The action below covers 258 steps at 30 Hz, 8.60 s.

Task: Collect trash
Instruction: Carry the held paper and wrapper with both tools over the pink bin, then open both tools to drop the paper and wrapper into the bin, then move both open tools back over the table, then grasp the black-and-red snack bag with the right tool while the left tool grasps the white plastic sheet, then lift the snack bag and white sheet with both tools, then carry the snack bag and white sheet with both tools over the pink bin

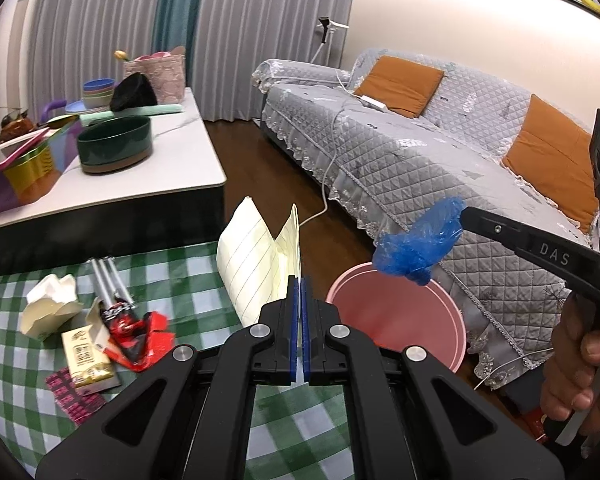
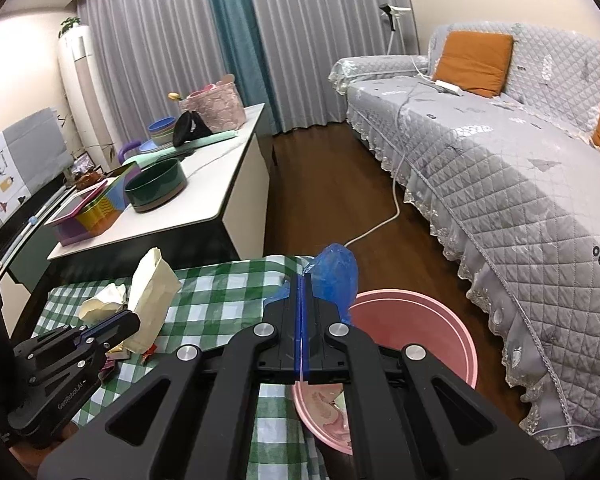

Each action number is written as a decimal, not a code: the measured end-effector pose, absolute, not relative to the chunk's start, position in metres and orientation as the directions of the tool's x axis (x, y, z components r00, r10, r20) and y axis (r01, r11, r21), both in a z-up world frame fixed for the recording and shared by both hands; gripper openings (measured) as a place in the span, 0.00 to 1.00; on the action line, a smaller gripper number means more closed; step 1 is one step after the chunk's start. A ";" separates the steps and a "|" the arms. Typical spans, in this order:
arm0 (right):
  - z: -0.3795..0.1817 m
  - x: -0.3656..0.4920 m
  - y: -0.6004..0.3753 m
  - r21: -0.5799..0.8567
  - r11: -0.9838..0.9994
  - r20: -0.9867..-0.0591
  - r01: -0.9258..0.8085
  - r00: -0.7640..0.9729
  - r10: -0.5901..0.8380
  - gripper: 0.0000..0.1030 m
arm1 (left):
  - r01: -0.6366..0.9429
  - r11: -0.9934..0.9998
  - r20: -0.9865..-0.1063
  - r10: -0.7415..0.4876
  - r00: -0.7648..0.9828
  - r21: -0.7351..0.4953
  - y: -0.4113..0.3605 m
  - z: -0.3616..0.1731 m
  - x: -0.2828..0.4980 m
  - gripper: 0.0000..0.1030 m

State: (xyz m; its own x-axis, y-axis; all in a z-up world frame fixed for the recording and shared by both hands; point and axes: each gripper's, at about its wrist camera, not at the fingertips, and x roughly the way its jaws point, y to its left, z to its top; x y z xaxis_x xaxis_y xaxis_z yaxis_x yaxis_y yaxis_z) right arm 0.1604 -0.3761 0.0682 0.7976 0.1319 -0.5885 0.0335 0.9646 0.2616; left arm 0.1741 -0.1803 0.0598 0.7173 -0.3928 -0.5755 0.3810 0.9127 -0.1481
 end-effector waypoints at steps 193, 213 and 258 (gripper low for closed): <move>0.085 0.187 -0.146 0.187 0.906 -0.600 -0.379 0.686 0.411 0.25 | 0.084 0.976 -0.573 -0.187 0.798 -0.203 0.046 0.070 0.170 0.02; 0.091 0.158 -0.227 0.177 0.939 -0.566 -0.295 0.750 0.342 0.25 | 0.177 0.966 -0.556 -0.253 0.792 -0.187 -0.001 0.073 0.146 0.02; 0.060 0.157 -0.418 0.179 0.978 -0.631 0.106 0.775 0.032 0.25 | 0.426 0.878 -0.601 -0.465 0.650 -0.219 -0.234 0.046 0.185 0.02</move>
State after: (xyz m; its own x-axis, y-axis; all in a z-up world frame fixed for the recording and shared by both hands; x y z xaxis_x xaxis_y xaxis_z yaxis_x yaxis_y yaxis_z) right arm 0.1567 -0.4178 0.0597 0.7753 0.0317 -0.6307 0.1061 0.9780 0.1795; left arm 0.1850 -0.2345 0.0455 0.6498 -0.4652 -0.6012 0.4263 0.8778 -0.2185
